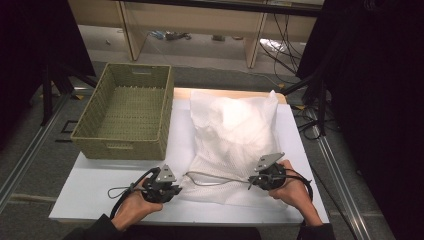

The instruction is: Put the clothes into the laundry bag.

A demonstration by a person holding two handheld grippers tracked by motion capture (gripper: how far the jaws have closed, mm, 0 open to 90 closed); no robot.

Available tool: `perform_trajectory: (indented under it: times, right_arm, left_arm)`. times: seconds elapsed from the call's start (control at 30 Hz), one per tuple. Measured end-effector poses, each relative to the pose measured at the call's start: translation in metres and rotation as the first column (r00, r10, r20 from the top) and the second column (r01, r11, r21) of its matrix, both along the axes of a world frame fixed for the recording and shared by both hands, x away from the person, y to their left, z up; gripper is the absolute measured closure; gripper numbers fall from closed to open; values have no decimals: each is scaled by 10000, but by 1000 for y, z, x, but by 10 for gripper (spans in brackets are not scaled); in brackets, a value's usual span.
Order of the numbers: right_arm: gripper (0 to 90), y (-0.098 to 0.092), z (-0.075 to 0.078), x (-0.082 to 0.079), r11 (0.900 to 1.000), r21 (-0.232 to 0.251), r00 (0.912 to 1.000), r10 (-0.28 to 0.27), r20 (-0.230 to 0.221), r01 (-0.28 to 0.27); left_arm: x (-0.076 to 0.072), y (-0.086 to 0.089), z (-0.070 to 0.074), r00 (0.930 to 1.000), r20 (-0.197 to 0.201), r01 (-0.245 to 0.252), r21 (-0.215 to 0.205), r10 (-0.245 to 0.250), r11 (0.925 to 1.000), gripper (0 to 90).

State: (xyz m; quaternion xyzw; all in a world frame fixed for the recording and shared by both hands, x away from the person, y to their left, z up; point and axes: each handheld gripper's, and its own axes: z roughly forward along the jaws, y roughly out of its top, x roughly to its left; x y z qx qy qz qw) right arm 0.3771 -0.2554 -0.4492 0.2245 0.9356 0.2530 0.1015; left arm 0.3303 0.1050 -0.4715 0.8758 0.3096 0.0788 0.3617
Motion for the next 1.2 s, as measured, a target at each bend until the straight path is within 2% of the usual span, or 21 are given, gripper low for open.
perform_trajectory:
  times: [0.07,0.13,0.2,0.27,0.3,0.37,0.4,0.47,0.57,0.63,0.73,0.77,0.8,0.87,0.93,0.97,1.0,1.07,1.1,1.13,1.2]
  right_arm:
    - [897,-1,-7,0,9996,-283,10000,-19,-75,17]
    - [894,-2,-6,1,9997,-182,9998,-176,47,177]
    - [880,-3,-1,-1,9989,-118,9987,-448,250,451]
    - [863,-4,1,0,9996,-55,9984,-268,491,271]
    - [854,-5,1,0,9992,-36,9982,-394,451,396]
    - [823,-5,0,1,9986,37,9973,-527,507,526]
    - [809,-5,1,-1,9971,45,9960,-763,472,762]
    - [786,-4,3,0,9976,193,9961,-668,575,658]
    - [746,2,9,-3,9963,669,9960,-592,664,548]
    - [705,4,12,-3,9963,749,9933,-499,1045,422]
    - [611,3,13,-4,9895,1050,9890,-1094,995,989]
    - [592,1,14,-2,9885,1185,9864,-1084,1232,938]
    - [570,-1,16,-2,9858,1283,9871,-1223,1035,1086]
    - [538,-5,19,-2,9732,1675,9768,-1784,1187,1574]
    - [515,-8,22,1,9712,1923,9775,-1669,1292,1405]
    - [501,-9,24,0,9629,2108,9723,-1976,1246,1686]
    - [485,-10,24,1,9643,2195,9731,-1815,1417,1479]
    - [475,-10,26,-1,9582,2277,9671,-2093,1449,1732]
    - [463,-9,27,-3,9551,2310,9691,-2166,1182,1853]
    - [452,-9,27,-1,9618,2321,9720,-1822,1487,1448]
    - [425,-8,28,-3,9506,2542,9687,-2150,1242,1784]
  left_arm:
    - [-5,-4,-1,9994,73,324,87,-325,9994,885]
    - [-8,-8,0,9981,236,568,409,-578,9975,883]
    - [-5,-6,0,9987,233,442,316,-449,9985,874]
    - [-5,-3,-1,9994,81,344,170,-346,9993,841]
    - [-5,-3,-1,9992,-13,410,17,-410,9992,799]
    - [-5,-2,2,9995,254,194,-25,-193,9998,694]
    - [-5,-1,4,9989,456,146,0,-146,9999,668]
    - [-5,0,7,9950,1002,23,70,-30,10000,585]
    - [-4,3,10,9944,1021,-283,-50,287,9996,495]
    - [-3,5,10,9938,1080,-248,-86,256,9997,446]
    - [-2,8,11,9924,1078,-573,-149,586,9982,381]
    - [-2,9,11,9929,1041,-542,-298,571,9981,375]
    - [-1,10,12,9922,995,-725,-342,756,9968,363]
    - [0,12,13,9908,953,-919,-472,961,9946,328]
    - [2,14,14,9902,836,-1071,-618,1120,9923,291]
    - [2,15,14,9893,798,-1175,-589,1220,9913,275]
    - [2,16,15,9882,812,-1255,-587,1300,9904,262]
    - [2,18,15,9871,866,-1298,-625,1349,9896,223]
    - [2,19,16,9873,832,-1309,-607,1357,9895,213]
    - [2,19,17,9849,767,-1497,-765,1555,9858,196]
    - [2,22,19,9827,837,-1577,-878,1651,9836,183]
